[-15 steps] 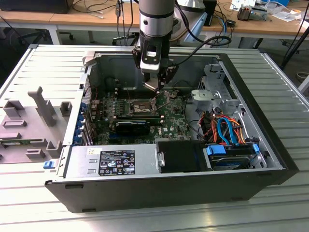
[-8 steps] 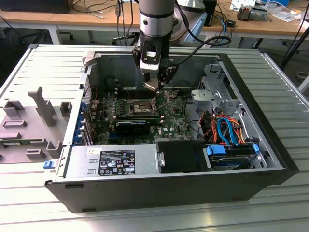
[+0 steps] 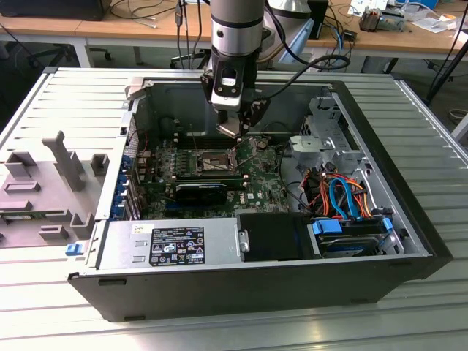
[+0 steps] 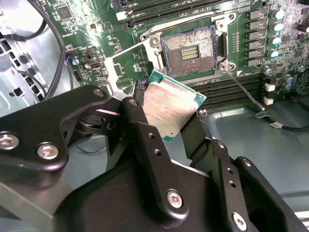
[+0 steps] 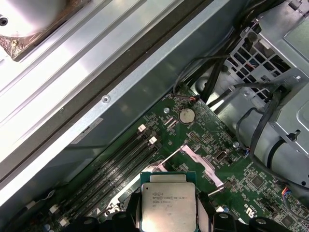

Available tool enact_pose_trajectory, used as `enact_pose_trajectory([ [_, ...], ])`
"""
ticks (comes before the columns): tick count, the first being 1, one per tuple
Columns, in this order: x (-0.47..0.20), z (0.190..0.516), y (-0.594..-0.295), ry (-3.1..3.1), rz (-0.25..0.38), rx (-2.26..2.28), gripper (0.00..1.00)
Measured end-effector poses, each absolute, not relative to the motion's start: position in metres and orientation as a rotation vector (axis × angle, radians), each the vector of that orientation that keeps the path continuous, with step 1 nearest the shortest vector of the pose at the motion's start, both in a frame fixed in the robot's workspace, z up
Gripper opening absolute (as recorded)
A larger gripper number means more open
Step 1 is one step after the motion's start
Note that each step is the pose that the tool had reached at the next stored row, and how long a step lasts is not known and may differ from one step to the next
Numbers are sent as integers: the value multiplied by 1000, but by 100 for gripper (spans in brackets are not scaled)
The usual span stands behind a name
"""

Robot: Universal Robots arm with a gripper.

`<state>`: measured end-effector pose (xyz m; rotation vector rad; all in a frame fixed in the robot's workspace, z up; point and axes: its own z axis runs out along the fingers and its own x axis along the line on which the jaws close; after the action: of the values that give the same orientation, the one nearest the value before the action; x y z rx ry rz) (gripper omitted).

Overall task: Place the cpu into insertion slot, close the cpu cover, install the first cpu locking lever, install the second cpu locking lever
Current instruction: 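Place the cpu into insertion slot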

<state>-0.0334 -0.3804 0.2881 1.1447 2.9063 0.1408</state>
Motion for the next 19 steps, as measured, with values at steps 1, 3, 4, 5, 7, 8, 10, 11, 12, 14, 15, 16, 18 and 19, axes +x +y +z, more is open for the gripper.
enact_pose_trajectory([
  [1,-33,288,-380,2905,141,1149,55],
  [3,-33,288,-380,2901,140,1158,55],
  [4,-33,288,-380,2899,140,1162,55],
  [5,-33,288,-380,2898,140,1165,55],
  [7,-33,288,-380,2895,140,1171,55],
  [8,-33,288,-380,2894,140,1174,55],
  [10,-33,288,-380,2891,140,1180,55],
  [11,-33,288,-380,2890,140,1182,55],
  [12,-33,288,-380,2889,140,1184,55],
  [14,-33,288,-380,2887,140,1189,55],
  [15,-33,287,-380,2886,140,1191,55],
  [16,-33,287,-380,2885,140,1194,55],
  [18,-33,287,-380,2883,140,1199,55],
  [19,-33,287,-380,2882,140,1201,55],
])
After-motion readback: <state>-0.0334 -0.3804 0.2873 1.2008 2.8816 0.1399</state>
